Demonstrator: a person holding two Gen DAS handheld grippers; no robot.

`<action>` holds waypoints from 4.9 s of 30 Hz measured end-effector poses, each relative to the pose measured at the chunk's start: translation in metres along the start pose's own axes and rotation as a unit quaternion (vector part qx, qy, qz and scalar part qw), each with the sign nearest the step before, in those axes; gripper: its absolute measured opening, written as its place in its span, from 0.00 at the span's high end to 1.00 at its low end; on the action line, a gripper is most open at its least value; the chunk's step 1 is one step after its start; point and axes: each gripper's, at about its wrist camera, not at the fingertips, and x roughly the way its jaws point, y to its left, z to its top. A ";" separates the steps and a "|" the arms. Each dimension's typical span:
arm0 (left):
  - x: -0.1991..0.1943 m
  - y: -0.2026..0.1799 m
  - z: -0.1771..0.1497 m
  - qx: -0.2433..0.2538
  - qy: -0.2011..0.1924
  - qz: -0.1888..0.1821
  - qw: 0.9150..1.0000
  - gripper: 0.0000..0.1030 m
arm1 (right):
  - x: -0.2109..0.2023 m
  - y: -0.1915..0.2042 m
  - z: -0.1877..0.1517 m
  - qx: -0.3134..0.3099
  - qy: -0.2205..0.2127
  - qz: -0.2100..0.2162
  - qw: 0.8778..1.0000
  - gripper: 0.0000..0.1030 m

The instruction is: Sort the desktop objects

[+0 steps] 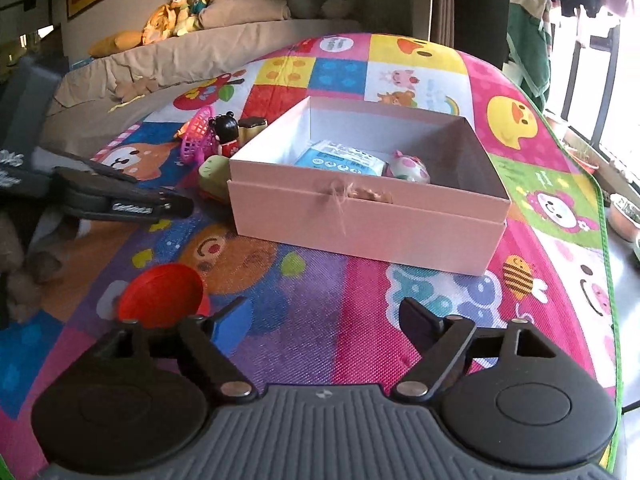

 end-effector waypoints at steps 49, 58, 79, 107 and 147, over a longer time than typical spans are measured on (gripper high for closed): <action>0.052 0.053 0.052 -0.111 -0.022 0.053 0.992 0.29 | 0.029 0.011 0.002 0.014 0.025 -0.032 0.999 0.01; 0.051 0.081 0.035 -0.062 -0.008 0.169 0.984 0.30 | 0.029 0.010 0.001 0.018 0.025 -0.026 0.999 0.01; 0.109 0.142 0.090 -0.158 0.008 0.117 0.980 0.82 | 0.029 0.009 0.001 0.022 0.024 -0.021 0.999 0.01; -0.081 0.021 -0.040 -0.048 0.045 0.047 0.997 0.30 | 0.004 0.056 0.064 -0.061 -0.017 0.086 0.994 0.37; -0.087 0.055 -0.068 -0.090 0.027 -0.048 0.994 0.07 | 0.058 0.129 0.121 -0.153 0.057 0.190 0.968 0.83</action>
